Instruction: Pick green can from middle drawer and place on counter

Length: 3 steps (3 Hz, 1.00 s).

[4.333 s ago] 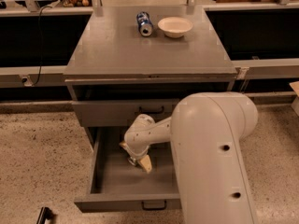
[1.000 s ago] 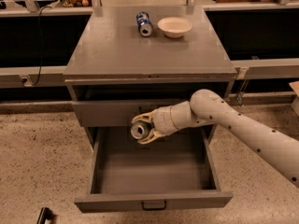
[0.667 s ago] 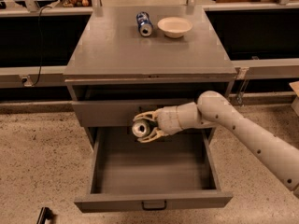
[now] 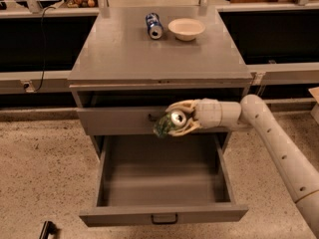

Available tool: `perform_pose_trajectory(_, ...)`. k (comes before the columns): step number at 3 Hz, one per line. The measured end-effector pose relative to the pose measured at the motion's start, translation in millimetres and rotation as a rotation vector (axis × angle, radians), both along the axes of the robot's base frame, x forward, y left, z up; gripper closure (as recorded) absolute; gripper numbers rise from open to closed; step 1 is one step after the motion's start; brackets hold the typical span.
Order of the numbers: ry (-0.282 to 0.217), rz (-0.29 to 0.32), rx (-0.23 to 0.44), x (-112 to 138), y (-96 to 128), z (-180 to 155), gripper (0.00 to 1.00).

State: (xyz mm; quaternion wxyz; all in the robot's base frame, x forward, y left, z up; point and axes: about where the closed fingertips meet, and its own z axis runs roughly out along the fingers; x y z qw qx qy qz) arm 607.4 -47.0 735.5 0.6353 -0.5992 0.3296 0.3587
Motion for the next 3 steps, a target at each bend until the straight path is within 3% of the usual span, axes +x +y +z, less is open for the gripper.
perform_pose_trajectory(1,-0.015,0.079,0.016,0.3,-68.7,59.5,1.0)
perform_pose_trajectory(2,-0.015,0.08,0.016,0.1,-68.4,59.6,1.0)
perform_pose_trajectory(3,-0.002,0.09,-0.017,-6.1,-69.3,79.9,1.0)
